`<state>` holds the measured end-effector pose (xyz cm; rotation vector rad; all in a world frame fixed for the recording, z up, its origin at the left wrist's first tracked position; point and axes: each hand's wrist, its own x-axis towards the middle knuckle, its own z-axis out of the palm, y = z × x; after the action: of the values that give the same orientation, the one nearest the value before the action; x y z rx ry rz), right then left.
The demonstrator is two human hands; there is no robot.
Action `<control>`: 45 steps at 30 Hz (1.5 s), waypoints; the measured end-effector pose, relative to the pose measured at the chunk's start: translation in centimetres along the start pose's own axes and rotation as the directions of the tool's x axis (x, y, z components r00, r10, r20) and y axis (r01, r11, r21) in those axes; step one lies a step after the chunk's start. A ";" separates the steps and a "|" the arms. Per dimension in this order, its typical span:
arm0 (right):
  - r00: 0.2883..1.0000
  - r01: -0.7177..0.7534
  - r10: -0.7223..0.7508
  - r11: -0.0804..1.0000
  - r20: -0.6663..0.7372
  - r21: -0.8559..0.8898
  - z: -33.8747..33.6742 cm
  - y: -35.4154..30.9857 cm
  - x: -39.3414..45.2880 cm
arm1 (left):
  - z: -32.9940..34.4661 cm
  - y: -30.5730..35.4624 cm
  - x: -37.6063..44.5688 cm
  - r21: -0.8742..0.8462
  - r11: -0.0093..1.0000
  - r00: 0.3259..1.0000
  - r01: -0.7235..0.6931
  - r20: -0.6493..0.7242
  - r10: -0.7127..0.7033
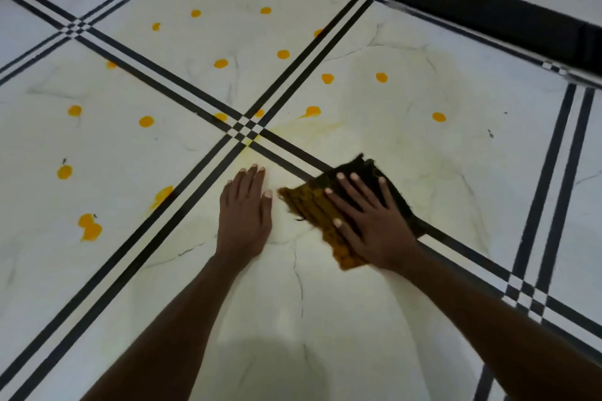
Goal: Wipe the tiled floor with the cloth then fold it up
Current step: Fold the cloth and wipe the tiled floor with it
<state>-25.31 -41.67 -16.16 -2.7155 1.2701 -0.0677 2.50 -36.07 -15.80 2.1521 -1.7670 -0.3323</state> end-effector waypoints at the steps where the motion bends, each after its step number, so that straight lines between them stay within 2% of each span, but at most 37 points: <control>1: 0.999 -0.051 0.051 0.999 -0.013 -0.003 -0.3 1.7 0.4 | -0.3 -0.7 0.6 -0.003 1.000 1.000 0.010 -0.024 -0.010; 6: 0.934 -0.349 0.349 0.937 -0.080 0.018 -0.6 7.9 10.0 | 0.7 -2.7 2.7 0.150 0.988 0.998 0.046 -0.037 -0.041; 9: 0.896 -0.435 0.439 0.898 -0.069 0.069 -0.8 6.1 17.5 | 0.7 -2.5 2.4 0.156 0.987 0.999 0.047 -0.023 -0.044; 10: 0.906 -0.415 0.418 0.908 -0.059 0.065 -0.8 4.6 19.8 | 0.6 -2.6 2.6 0.168 0.985 0.999 0.043 -0.022 -0.040; 12: 0.963 -0.262 0.264 0.964 -0.054 0.041 -0.4 0.5 22.0 | 0.6 -2.7 3.0 0.166 0.985 0.999 0.051 -0.011 -0.050; 14: 0.995 -0.071 0.071 0.997 -0.070 0.008 0.2 -3.4 20.2 | 0.6 -2.6 3.0 0.173 0.983 0.998 0.059 -0.003 -0.060; 16: 0.998 0.050 -0.050 0.999 -0.048 0.008 0.5 -5.3 15.2 | 0.5 -2.5 3.0 0.192 0.980 0.998 0.060 0.003 -0.061; 20: 0.982 0.180 -0.181 0.984 0.046 0.008 -0.3 -1.7 6.2 | 0.3 -2.7 3.0 0.194 0.980 0.998 0.052 0.019 -0.057; 22: 0.995 0.098 -0.098 0.995 0.011 -0.018 -0.8 2.6 7.4 | 0.5 -2.6 3.0 0.187 0.980 0.998 0.065 0.010 -0.068; 24: 0.996 -0.068 0.067 0.997 -0.052 -0.022 -1.0 5.5 11.9 | 0.5 -2.6 3.1 0.180 0.981 0.997 0.073 0.004 -0.075; 26: 0.978 -0.197 0.197 0.980 -0.076 0.003 -1.1 5.6 17.4 | 0.7 -2.7 3.1 0.177 0.982 0.997 0.068 0.009 -0.071; 28: 0.967 -0.243 0.242 0.970 -0.076 0.004 -0.9 3.4 21.8 | 0.6 -2.8 3.1 0.173 0.982 0.997 0.070 0.016 -0.074; 29: 0.971 -0.225 0.224 0.974 -0.078 -0.002 -0.8 1.8 23.0 | 0.6 -2.7 3.1 0.174 0.982 0.997 0.073 0.017 -0.077; 31: 0.991 -0.098 0.097 0.995 -0.089 -0.013 -0.4 -1.1 22.6 | 0.5 -2.7 3.2 0.181 0.980 0.997 0.077 0.013 -0.081; 33: 0.996 0.067 -0.069 0.997 -0.056 -0.028 0.0 -2.9 18.9 | 0.4 -2.6 3.1 0.179 0.981 0.997 0.074 0.006 -0.076; 36: 0.984 0.175 -0.175 0.984 -0.008 -0.023 0.3 -1.4 12.5 | 0.4 -2.6 3.1 0.165 0.984 0.998 0.066 0.009 -0.069; 41: 0.998 -0.006 0.006 1.000 -0.056 0.003 -0.3 4.2 10.5 | 0.2 -2.8 3.1 0.173 0.983 0.997 0.065 0.031 -0.072; 45: 0.994 -0.099 0.100 0.995 -0.041 0.008 -0.7 3.9 13.6 | -0.4 -2.4 3.2 0.160 0.985 0.996 0.070 0.050 -0.079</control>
<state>-19.63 -54.67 -16.29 -2.6539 1.4118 -0.1178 5.43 -38.74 -16.32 2.3455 -1.8011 -0.2820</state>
